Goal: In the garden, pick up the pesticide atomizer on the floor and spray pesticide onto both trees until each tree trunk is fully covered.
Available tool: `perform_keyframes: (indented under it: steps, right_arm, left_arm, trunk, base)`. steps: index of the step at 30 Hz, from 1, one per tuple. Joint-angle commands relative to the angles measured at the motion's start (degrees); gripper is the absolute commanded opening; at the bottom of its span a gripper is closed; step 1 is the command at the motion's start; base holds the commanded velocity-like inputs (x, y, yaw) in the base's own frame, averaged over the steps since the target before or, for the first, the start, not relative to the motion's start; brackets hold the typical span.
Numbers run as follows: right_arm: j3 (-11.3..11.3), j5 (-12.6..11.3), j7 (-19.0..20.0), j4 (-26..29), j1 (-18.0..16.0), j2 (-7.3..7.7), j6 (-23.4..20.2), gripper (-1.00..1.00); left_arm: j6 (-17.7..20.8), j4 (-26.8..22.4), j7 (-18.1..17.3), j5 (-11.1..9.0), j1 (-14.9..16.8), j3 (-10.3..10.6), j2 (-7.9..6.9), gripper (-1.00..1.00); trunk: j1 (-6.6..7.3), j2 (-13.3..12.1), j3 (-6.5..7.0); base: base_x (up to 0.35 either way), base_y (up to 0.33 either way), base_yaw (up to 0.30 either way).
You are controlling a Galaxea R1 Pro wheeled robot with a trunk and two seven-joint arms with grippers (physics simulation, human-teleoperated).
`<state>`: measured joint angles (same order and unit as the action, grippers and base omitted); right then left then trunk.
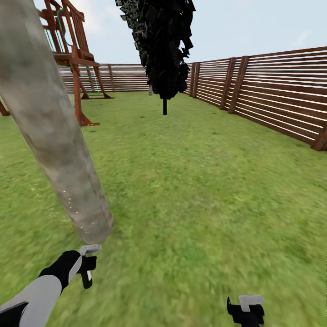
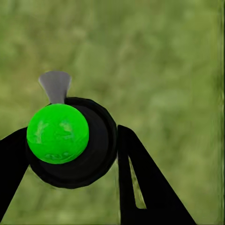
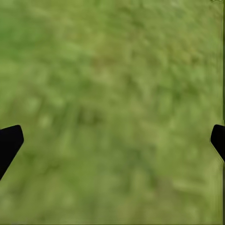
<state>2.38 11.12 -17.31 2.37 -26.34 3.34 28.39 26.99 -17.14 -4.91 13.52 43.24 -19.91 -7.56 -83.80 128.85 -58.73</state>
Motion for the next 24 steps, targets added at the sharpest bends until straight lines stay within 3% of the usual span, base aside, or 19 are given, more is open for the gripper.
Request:
perform_keyframes:
  steps: [1,6,14,24]
  right_arm:
    - [0.0,0.0,0.0,0.0,0.0,-0.06,0.0,1.00]
    - [0.0,0.0,0.0,0.0,0.0,-0.09,0.0,1.00]
    - [0.0,0.0,0.0,0.0,0.1,-0.17,0.0,1.00]
    - [0.1,0.0,-0.1,0.0,0.2,0.04,0.0,1.00]
  left_arm:
    - [-0.2,0.0,0.0,0.0,0.0,0.0,0.00,-1.00]
    - [-4.5,0.7,0.8,0.0,0.0,0.0,0.08,-1.00]
    - [-4.7,0.7,0.9,0.0,0.0,0.0,0.13,-1.00]
    - [-4.8,0.7,0.9,0.0,0.0,0.0,0.18,-1.00]
  trunk:
    - [0.00,0.0,0.00]
    - [0.00,0.0,0.00]
    - [0.00,0.0,0.00]
    - [0.00,0.0,0.00]
  base:
    - [0.155,-0.236,0.004]
    - [0.108,-0.257,0.149]
    - [0.098,-0.263,0.250]
    - [0.111,-0.264,0.010]
